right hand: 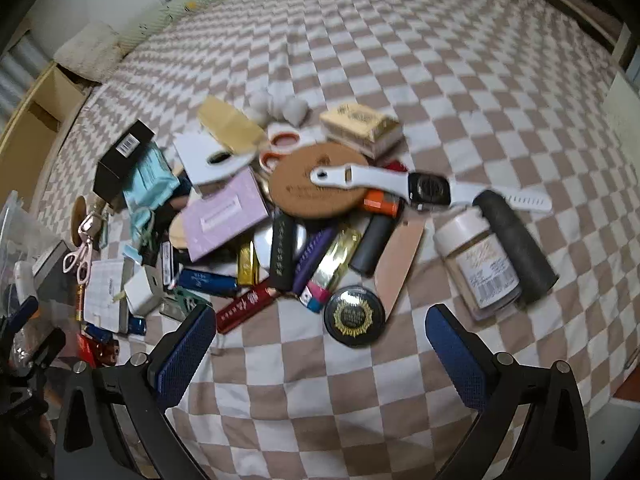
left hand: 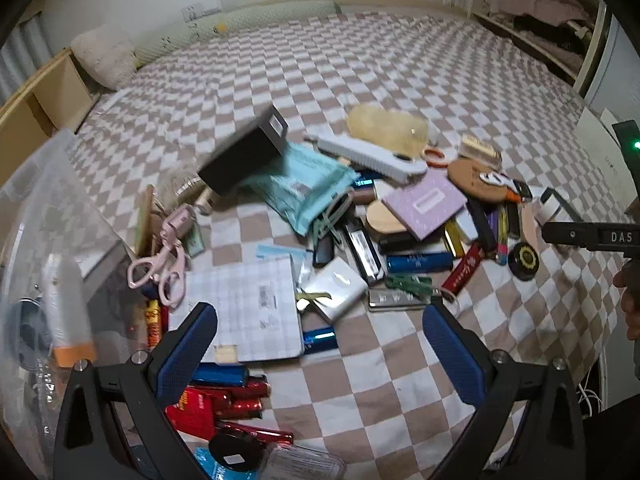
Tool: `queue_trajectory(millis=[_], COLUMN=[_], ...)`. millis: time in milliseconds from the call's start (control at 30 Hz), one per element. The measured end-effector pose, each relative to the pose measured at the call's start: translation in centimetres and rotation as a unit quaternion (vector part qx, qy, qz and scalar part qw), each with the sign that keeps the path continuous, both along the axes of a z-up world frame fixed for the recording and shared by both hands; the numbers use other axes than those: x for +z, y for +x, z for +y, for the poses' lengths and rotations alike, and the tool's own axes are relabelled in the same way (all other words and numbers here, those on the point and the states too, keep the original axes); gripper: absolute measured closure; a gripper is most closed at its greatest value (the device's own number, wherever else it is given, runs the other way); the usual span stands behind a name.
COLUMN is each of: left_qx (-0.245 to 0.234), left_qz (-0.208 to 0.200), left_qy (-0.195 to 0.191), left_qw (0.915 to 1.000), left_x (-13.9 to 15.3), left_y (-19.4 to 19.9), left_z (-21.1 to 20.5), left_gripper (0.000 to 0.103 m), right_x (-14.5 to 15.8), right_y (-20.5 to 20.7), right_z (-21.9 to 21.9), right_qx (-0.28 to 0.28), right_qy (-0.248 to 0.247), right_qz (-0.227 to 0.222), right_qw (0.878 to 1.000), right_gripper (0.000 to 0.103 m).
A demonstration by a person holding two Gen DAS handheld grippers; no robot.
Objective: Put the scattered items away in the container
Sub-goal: 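Lower the right gripper toward the black round tin with gold emblem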
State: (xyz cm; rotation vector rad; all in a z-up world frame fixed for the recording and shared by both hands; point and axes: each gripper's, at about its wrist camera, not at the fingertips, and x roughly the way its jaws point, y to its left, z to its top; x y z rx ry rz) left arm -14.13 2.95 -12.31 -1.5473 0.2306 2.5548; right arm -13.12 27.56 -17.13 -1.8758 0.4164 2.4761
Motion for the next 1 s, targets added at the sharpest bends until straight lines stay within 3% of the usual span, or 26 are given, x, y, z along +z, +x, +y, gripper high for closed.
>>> queue_trajectory(millis=[133,300,433,667,733,867,1000], left_qx=[-0.004,-0.011,-0.019,-0.033,-0.036,-0.036,-0.019], left_qz=[-0.021,-0.035,-0.042,-0.045,-0.048,-0.066,-0.092], left_qy=[0.003,-0.003,-0.003,-0.006,-0.005,0.009,0.046], left_qw=[0.9998,0.9993,0.9989,0.9984,0.9982,0.9971,0.9945], left_x=[-1.2,-2.2,-2.6,-2.9,-3.1,-3.6,-4.1], left_y=[-0.2,-0.3,-0.4,-0.7,-0.9,-1.4,-2.5], left_z=[0.4,1.1,1.7,2.6,2.8,3.1,2.9], left_gripper=[0.0,0.0,0.0,0.0,0.0,0.0,0.0], right_x=[-1.9,-3.1,-3.9,-5.7,-6.1,-6.8,-6.9], right_y=[0.4,0.4,0.1,-0.3,-0.5,-0.8,-1.0], right_z=[0.2,0.5,0.5,0.2,-0.1,-0.2,0.1], right_qx=[-0.008,-0.007,-0.004,0.008,0.013,0.012,0.006], right_qy=[-0.022,-0.026,-0.023,-0.005,0.009,0.017,0.012], right_qz=[-0.032,-0.039,-0.046,-0.069,-0.075,-0.086,-0.087], right_qw=[0.999,0.999,0.999,0.998,0.997,0.996,0.996], right_gripper=[0.0,0.0,0.016,0.032,0.041,0.042,0.042])
